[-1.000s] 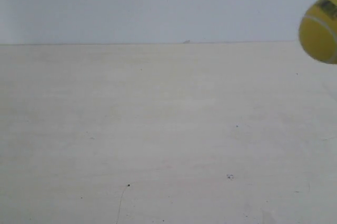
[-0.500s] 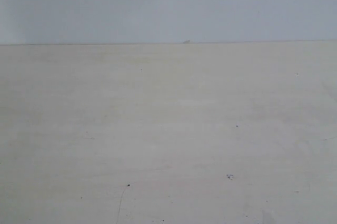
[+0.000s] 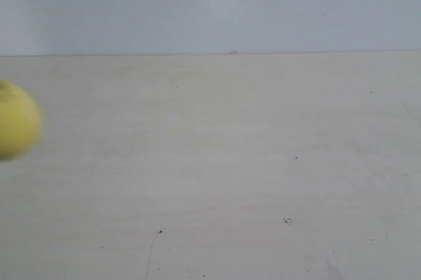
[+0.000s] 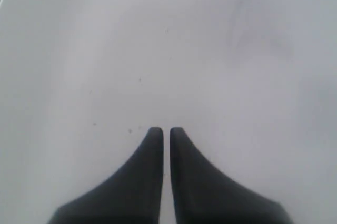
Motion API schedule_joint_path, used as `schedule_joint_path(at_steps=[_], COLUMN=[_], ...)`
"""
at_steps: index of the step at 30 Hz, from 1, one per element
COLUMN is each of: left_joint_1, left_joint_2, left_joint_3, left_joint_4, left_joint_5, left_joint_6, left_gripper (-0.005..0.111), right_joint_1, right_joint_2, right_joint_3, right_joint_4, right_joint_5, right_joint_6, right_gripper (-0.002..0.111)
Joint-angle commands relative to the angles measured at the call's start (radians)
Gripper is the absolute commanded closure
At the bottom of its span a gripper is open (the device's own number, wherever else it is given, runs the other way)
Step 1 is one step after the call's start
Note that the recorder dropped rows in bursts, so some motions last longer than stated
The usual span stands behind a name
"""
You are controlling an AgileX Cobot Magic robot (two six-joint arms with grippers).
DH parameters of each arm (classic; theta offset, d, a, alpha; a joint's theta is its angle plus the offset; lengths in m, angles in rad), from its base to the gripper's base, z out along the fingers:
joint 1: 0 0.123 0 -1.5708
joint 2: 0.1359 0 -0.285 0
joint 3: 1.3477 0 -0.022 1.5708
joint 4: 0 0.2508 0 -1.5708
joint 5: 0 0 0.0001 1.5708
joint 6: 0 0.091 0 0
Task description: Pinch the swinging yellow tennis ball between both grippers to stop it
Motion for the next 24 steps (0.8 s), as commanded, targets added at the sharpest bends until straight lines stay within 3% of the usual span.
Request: schedule_joint_path(at_steps=[1,24], left_joint_1=[-0.004,-0.004], left_joint_2=[-0.001,-0.001], left_joint_3=[0.003,0.003], left_joint_4=[0.014,0.018], left_joint_5=[-0.144,-0.126], left_joint_6=[-0.034,-0.045], left_gripper=[0.102,0.102], right_joint_1=[0.001,0.001], right_joint_2=[-0.004,-0.004], right_joint_3=[0.000,0.000], right_joint_4=[-0.001,-0.001], right_joint_5=[-0.049,-0.058], right_joint_6=[0.118,0.118], right_gripper=[0.108,0.108])
